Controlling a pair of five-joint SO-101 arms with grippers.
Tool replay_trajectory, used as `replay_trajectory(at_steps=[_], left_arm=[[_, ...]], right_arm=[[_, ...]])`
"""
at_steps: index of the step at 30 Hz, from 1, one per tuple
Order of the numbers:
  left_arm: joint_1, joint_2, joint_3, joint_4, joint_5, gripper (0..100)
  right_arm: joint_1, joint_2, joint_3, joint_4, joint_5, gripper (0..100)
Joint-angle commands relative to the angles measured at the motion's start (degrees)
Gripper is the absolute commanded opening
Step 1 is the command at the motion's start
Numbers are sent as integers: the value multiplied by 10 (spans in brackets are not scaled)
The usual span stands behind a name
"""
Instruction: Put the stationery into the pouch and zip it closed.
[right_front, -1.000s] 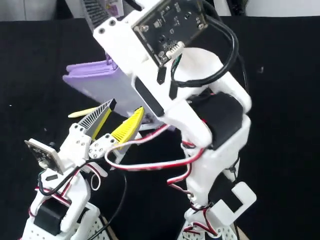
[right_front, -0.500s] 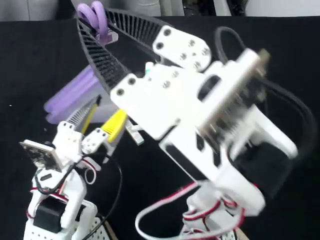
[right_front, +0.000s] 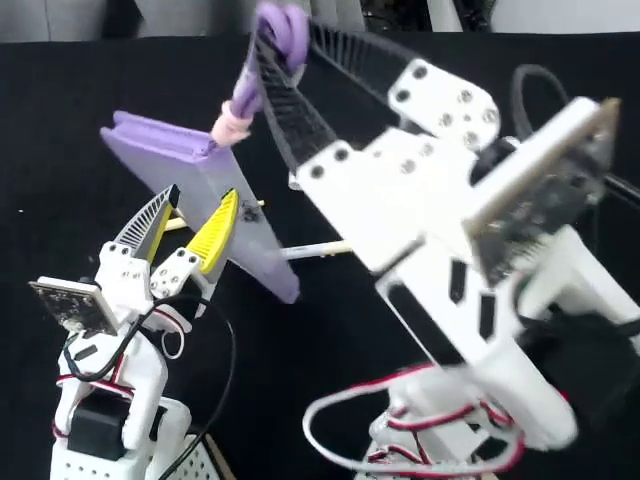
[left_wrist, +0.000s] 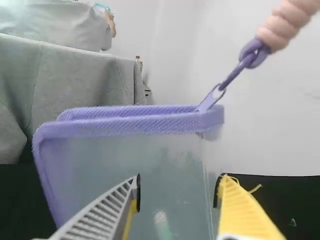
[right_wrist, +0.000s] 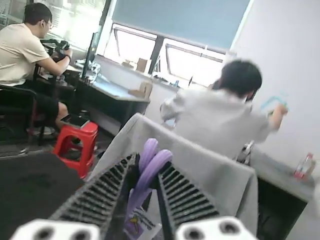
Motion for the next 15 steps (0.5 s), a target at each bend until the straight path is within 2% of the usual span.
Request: replay_trajectory(at_steps=[1, 6, 15], left_arm=[[-5, 2, -4, -6, -7, 253], [-5, 2, -4, -6, -7, 253], [-5, 2, -4, -5, -8, 253]], right_arm=[[11, -36, -15, 55, -70, 11], [10, -33, -14, 52, -105, 11], [10, -40, -15, 91, -104, 11]])
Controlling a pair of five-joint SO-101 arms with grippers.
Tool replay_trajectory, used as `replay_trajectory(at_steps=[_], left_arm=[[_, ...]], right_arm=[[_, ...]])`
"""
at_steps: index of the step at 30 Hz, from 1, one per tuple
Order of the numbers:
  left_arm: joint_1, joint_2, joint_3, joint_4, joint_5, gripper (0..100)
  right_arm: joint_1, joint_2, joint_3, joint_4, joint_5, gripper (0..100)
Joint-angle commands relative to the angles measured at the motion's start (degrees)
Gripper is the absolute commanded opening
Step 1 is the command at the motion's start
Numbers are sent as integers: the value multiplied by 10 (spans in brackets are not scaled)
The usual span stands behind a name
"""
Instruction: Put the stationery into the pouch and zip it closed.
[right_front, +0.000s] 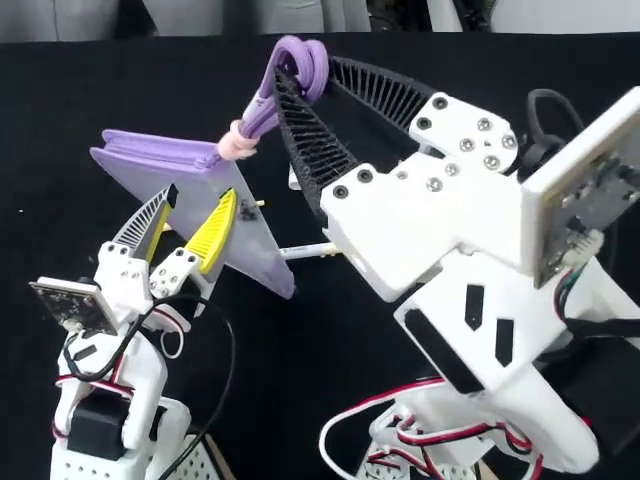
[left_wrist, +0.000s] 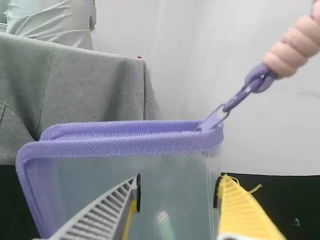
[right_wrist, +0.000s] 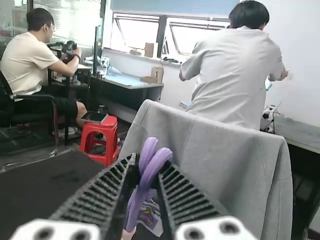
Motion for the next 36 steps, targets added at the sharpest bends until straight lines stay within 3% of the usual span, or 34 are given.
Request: replay_trajectory(at_steps=[1, 6, 14, 23, 29, 36], left_arm=[[0, 2, -6, -5, -3, 253], [0, 1, -46, 18, -3, 253], [-2, 1, -259, 199, -3, 253], [-1, 1, -278, 210, -3, 253], [0, 1, -255, 207, 1, 253], [0, 1, -259, 210, 0, 253]], right_arm=[[6, -20, -15, 30, -5, 11], [6, -29, -15, 32, -2, 11], [29, -87, -15, 31, -1, 11], [234, -193, 98, 32, 0, 11], [244, -285, 237, 21, 0, 11], [243, -310, 366, -85, -4, 11]])
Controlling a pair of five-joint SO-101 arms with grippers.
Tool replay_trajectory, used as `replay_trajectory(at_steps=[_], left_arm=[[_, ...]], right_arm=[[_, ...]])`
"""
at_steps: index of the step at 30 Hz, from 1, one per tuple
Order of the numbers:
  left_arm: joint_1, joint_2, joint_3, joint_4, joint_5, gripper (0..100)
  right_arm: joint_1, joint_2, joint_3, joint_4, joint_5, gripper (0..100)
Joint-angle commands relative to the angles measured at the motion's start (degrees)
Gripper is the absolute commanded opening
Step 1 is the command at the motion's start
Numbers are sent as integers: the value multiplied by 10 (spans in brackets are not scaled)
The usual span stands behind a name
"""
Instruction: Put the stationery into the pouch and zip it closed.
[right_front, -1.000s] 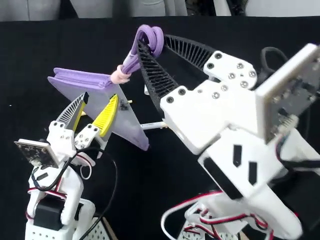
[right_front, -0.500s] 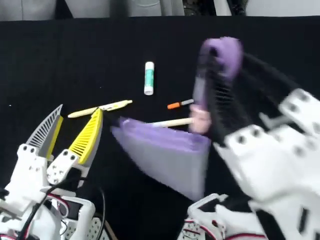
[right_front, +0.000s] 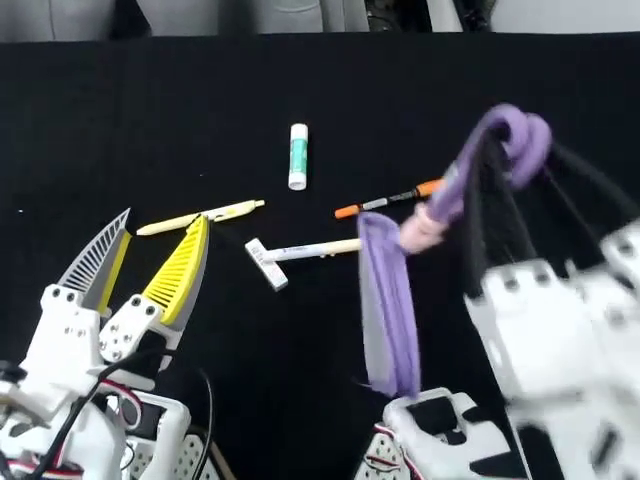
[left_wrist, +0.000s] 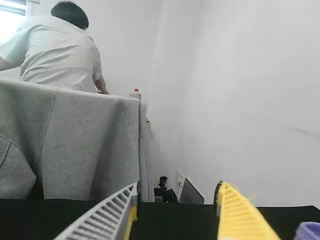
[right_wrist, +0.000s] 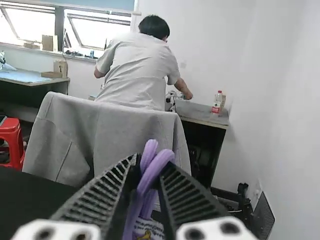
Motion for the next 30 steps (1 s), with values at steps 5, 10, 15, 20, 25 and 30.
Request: replay_trajectory(at_steps=[5, 10, 15, 20, 25, 30], left_arm=[[0, 4, -3, 1, -2, 253], [0, 4, -2, 2, -2, 253], [0, 4, -2, 25, -3, 256], [-5, 4, -2, 34, -4, 257], [-5, 4, -1, 34, -4, 257], [-5, 4, 23, 33, -4, 257]], right_arm=[[0, 0, 78, -117, -10, 11], [-102, -10, 65, -96, -44, 11], [-153, -35, 59, -41, -47, 11], [-171, -40, 64, -16, -46, 11], [-173, -45, 58, 26, -41, 11], [-172, -40, 65, 60, 64, 12]])
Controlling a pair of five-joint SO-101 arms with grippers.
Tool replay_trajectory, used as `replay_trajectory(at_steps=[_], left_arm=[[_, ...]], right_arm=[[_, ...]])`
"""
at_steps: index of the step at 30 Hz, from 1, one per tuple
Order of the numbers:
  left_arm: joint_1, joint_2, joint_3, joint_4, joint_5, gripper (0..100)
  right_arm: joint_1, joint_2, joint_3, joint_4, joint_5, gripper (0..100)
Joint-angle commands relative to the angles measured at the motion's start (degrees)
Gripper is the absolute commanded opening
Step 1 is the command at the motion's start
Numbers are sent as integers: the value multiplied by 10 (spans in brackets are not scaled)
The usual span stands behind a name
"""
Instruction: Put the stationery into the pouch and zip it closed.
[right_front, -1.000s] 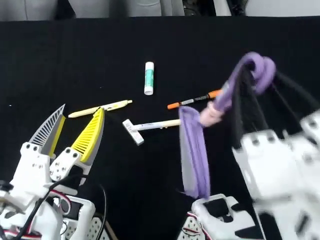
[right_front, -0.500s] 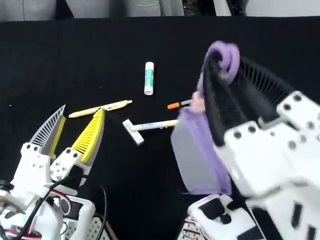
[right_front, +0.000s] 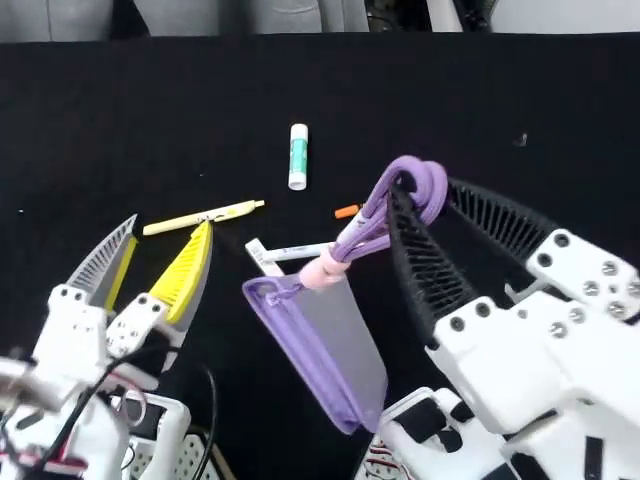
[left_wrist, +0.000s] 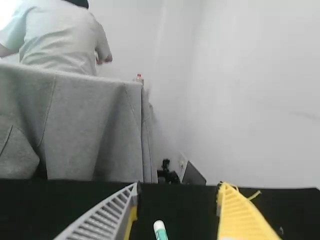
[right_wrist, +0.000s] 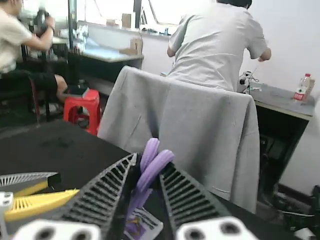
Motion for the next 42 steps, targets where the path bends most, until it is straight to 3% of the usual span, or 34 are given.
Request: replay_trajectory(at_steps=[1, 5, 11, 14, 17, 28, 42], left_arm=[[-6, 4, 19, -1, -4, 257], [-6, 4, 32, -4, -4, 257], [-8, 4, 22, -25, -4, 257], [-42, 4, 20, -46, -3, 257], [-69, 4, 24, -58, 0, 257], [-69, 4, 22, -58, -3, 257], [-68, 4, 27, -53, 1, 257]], right_arm=[[-4, 0, -1, 18, 80, 12], [10, 16, 58, -30, 101, 12], [136, 74, 135, -197, 113, 11], [149, 102, 125, -239, 113, 11], [149, 124, 88, -243, 113, 11], [139, 188, -140, -241, 156, 11], [137, 201, -70, -229, 177, 11]])
